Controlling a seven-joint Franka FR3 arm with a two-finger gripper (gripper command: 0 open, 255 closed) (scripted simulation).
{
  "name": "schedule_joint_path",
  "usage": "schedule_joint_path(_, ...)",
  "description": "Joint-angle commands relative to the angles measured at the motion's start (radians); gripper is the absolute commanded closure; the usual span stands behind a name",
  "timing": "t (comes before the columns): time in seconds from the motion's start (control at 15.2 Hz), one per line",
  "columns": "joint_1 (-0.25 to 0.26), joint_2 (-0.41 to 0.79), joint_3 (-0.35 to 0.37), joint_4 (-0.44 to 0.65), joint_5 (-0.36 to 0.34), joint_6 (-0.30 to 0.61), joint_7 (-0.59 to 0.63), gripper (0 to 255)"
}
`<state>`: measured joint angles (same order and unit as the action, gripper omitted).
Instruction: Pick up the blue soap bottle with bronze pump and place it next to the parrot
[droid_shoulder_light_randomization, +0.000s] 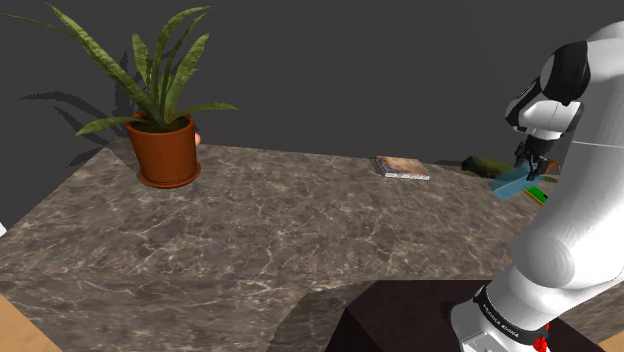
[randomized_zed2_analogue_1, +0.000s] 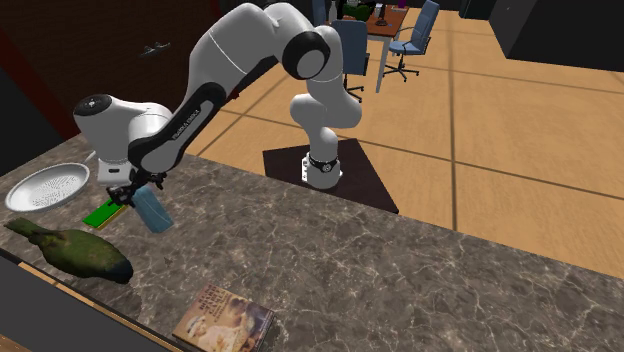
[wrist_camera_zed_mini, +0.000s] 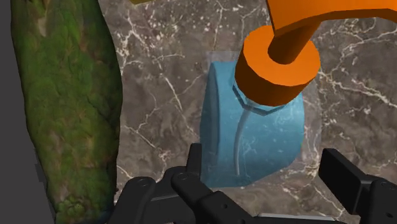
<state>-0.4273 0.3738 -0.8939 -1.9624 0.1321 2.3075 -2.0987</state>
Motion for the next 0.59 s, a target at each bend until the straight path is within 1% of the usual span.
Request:
schedule_joint_path(0.0,-0.001,0.004,0.003,-0.001,0.002,0.0,0.0,0)
schedule_joint_path(0.2,0.002,-0.005,-0.003,-0.005,-0.004,-0.002,-0.001,0)
schedule_joint_path(0.4,0.056,-0.075,-0.045,0.022,-0.07,-0.084,0.043,0)
schedule_joint_path(0.46,0.069,-0.093,-0.054,0.032,-0.087,-0.106,0.054,0)
schedule_joint_path(0.53,0.068,-0.093,-0.053,0.032,-0.087,-0.106,0.054,0)
